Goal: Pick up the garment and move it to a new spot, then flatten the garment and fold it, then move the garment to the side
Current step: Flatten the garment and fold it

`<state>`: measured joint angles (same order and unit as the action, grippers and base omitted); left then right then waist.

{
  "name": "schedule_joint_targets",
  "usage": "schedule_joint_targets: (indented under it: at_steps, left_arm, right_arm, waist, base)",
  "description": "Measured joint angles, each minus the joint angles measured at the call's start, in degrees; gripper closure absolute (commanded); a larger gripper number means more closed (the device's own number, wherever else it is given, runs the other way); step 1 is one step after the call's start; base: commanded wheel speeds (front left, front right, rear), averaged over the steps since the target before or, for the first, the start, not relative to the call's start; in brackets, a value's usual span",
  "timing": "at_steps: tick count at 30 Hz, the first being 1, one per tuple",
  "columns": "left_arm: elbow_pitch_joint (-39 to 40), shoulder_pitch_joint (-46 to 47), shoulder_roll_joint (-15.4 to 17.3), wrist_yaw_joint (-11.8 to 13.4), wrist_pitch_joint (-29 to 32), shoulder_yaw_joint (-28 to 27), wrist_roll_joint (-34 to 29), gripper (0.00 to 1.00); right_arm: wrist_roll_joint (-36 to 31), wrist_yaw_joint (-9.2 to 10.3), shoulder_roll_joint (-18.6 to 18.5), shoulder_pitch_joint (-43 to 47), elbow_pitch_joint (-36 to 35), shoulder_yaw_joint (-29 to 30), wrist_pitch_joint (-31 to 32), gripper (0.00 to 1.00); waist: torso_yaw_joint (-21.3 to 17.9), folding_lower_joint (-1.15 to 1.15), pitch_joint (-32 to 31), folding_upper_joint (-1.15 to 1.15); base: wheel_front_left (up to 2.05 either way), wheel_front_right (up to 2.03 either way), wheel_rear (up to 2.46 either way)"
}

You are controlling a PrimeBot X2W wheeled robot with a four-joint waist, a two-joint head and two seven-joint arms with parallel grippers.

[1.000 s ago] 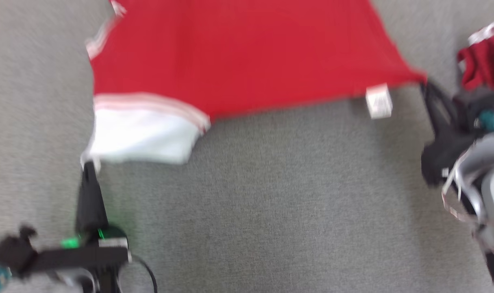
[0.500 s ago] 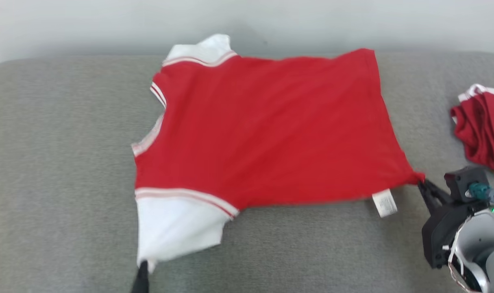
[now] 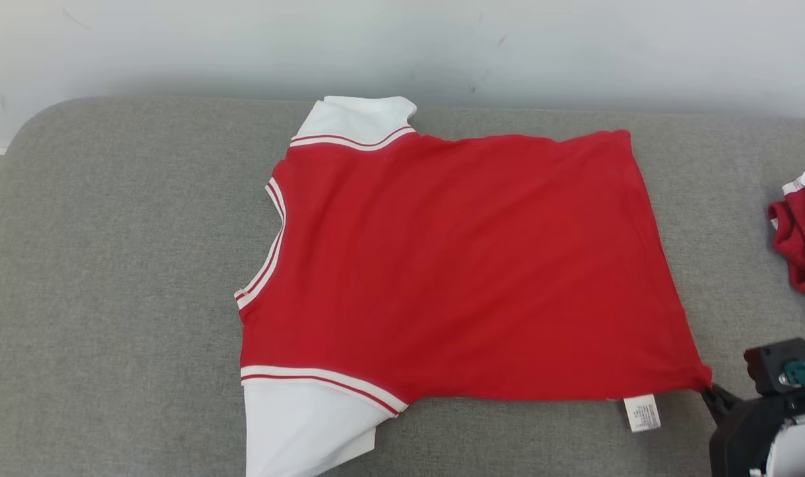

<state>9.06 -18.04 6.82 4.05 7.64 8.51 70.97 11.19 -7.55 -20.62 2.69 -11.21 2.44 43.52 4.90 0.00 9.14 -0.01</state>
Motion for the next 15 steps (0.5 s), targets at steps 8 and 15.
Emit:
schedule_joint_targets:
  at_steps: [8, 15]
  left_arm:
    - [8.29, -5.71, 4.14, -1.03, 8.75, 1.43, 5.72, 1.0]
    - [12.93, -4.46, 2.77, -2.05, 5.36, -5.05, 9.73, 1.0]
  right_arm:
    - [0.63, 0.0, 2.76, 6.67, -6.35, 3.58, 4.32, 1.0]
    - [0.31, 0.0, 4.27, 6.13, -6.16, 4.07, 0.4, 1.0]
  waist:
    - [-1.25, 0.0, 0.08, 0.01]
    - [-2.77, 0.0, 0.49, 0.01]
  base:
    - [0.0, 0.0, 0.0]
    - [0.0, 0.0, 0.0]
